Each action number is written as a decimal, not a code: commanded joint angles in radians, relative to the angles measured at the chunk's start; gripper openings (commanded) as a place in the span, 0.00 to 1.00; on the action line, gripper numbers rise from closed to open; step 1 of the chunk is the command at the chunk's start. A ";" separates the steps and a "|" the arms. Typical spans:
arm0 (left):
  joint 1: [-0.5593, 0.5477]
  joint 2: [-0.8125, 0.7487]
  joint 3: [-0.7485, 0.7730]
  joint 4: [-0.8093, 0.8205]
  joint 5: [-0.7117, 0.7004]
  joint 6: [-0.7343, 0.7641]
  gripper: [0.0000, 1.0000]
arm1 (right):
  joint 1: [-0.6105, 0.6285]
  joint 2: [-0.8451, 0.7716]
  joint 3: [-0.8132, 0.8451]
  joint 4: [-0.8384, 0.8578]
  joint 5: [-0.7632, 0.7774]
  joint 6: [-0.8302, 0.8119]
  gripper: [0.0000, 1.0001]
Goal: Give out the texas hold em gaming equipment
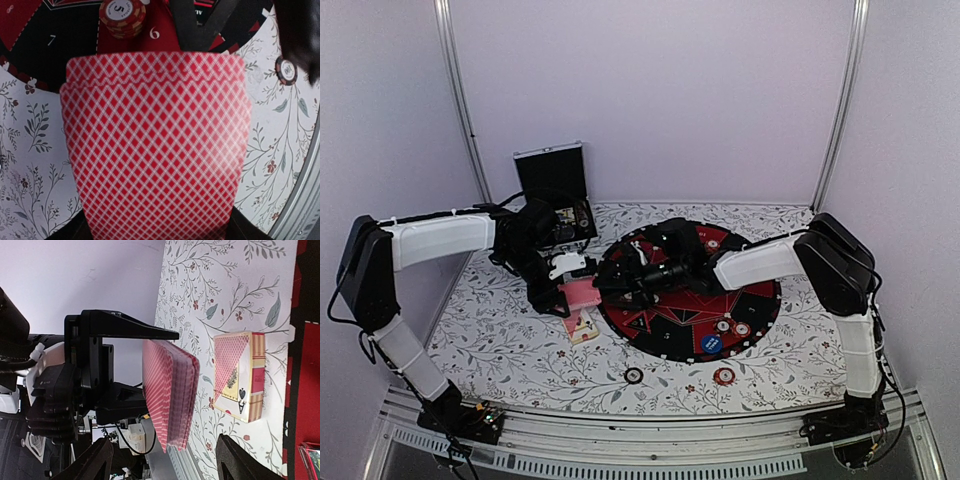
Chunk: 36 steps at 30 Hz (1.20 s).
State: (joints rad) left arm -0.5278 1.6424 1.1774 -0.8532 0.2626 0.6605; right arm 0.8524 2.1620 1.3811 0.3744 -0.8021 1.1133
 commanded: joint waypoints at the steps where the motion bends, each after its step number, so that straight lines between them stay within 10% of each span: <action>1: -0.017 -0.030 0.034 -0.011 0.021 -0.006 0.28 | 0.016 0.048 0.054 0.078 -0.037 0.061 0.74; 27: -0.044 -0.039 0.070 -0.026 0.007 -0.016 0.27 | 0.036 0.202 0.190 0.251 -0.109 0.234 0.52; 36: -0.053 -0.045 0.080 -0.018 -0.006 -0.015 0.40 | 0.037 0.204 0.173 0.299 -0.114 0.269 0.12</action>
State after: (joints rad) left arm -0.5594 1.6272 1.2282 -0.8814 0.2531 0.6533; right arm 0.8825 2.3486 1.5505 0.6106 -0.8997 1.3640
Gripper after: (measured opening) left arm 0.667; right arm 0.181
